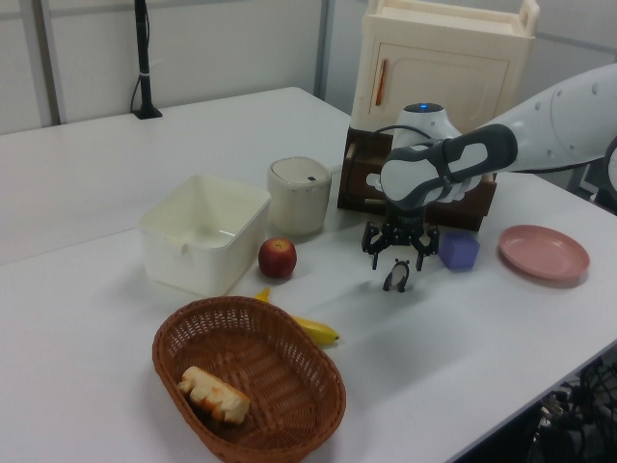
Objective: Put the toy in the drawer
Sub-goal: 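Close the gripper on the panda toy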
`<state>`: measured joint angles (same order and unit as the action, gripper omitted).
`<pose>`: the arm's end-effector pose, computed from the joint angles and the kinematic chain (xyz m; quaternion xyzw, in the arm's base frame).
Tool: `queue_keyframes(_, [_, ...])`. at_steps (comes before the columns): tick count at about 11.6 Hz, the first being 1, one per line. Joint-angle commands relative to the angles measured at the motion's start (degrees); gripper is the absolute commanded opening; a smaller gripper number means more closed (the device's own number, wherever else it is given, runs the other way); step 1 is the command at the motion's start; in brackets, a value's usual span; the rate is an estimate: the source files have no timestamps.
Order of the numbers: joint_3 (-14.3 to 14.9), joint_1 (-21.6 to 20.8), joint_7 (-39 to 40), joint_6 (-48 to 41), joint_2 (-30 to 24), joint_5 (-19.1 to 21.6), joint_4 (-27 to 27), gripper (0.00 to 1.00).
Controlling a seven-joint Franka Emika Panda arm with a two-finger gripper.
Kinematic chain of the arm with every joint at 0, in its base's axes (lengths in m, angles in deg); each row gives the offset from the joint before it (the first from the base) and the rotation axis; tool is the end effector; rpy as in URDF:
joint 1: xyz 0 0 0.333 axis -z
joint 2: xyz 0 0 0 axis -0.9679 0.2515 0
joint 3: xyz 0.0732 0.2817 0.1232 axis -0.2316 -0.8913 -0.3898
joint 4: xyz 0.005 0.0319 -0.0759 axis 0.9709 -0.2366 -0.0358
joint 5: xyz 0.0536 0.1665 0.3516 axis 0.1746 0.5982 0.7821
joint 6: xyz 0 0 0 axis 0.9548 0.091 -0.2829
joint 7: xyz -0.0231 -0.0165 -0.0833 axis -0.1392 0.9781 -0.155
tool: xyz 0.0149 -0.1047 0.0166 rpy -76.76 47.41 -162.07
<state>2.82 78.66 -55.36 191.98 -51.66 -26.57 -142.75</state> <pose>0.5955 -0.0412 0.3252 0.9605 -0.2771 -0.0084 0.0235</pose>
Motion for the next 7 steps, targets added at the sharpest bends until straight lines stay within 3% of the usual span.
queue_keyframes(1, [0.2, -0.1, -1.2, 1.2, 1.0, -1.5, 0.4, 1.0])
queue_keyframes(2, [0.1, -0.1, -1.2, 1.8, 1.1, -1.8, 0.4, 1.0])
queue_keyframes(3, [0.1, -0.1, -1.2, 1.9, 1.2, -1.9, 0.4, 0.93])
queue_keyframes(4, [0.1, 0.0, -1.1, 2.0, 1.2, -2.0, 0.4, 0.52])
queue_keyframes(5, [0.1, 0.0, -0.6, 2.4, 1.2, -2.1, 0.5, 0.23])
queue_keyframes(7, [0.1, 0.0, 0.9, 2.4, 1.2, -2.1, 0.4, 0.11])
